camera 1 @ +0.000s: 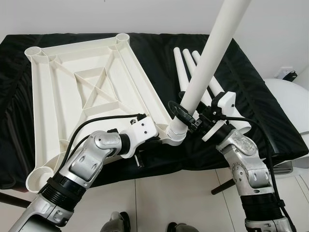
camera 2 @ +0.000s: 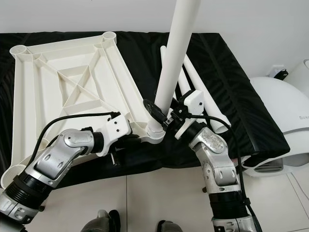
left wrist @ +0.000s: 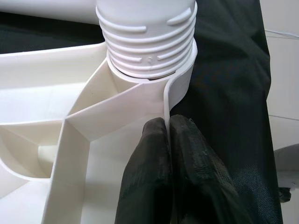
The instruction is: Building children table
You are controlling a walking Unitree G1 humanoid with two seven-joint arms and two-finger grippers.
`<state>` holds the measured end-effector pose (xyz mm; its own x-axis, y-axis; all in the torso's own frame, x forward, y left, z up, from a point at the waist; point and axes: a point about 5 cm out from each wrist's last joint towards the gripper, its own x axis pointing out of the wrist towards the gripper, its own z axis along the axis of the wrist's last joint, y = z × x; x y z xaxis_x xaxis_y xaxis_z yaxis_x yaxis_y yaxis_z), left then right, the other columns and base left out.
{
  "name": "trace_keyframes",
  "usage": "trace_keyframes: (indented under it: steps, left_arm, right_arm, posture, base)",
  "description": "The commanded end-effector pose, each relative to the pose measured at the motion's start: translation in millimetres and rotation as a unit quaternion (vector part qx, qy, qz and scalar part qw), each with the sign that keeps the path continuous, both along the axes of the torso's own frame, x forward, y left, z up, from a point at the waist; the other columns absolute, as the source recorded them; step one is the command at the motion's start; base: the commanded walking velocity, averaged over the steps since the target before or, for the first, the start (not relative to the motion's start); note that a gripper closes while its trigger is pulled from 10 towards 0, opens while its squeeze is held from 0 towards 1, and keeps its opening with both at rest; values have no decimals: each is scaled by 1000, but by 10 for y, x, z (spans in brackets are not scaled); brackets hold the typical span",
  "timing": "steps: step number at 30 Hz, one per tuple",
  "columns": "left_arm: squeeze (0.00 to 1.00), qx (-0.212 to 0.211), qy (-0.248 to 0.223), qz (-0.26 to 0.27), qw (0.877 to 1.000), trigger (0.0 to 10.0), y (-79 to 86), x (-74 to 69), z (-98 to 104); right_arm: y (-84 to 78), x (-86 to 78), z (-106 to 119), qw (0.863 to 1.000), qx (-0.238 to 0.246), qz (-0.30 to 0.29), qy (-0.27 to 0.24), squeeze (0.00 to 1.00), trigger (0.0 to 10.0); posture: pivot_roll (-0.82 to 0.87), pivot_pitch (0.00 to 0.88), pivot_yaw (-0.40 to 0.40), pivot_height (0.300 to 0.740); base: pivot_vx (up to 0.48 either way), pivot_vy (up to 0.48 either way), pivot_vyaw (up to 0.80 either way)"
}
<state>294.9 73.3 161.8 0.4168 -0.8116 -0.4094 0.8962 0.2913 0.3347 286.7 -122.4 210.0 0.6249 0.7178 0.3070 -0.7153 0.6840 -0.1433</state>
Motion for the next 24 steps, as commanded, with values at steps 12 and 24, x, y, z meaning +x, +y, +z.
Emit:
trace_keyframes:
  steps: [12, 24]
  left_arm:
    - [0, 30, 35, 19, 999, 10000, 5, -15, -211]
    - [0, 30, 34, 19, 999, 10000, 9, -9, -210]
  right_arm:
    - [230, -89, -196, 998, 1, 30, 54, 0, 10000]
    - [248, -112, -196, 998, 8, 22, 56, 0, 10000]
  posture:
    - [-38, 183, -20, 740]
    - [-40, 182, -18, 740]
  base:
    - [0, 0, 0]
    - [0, 0, 0]
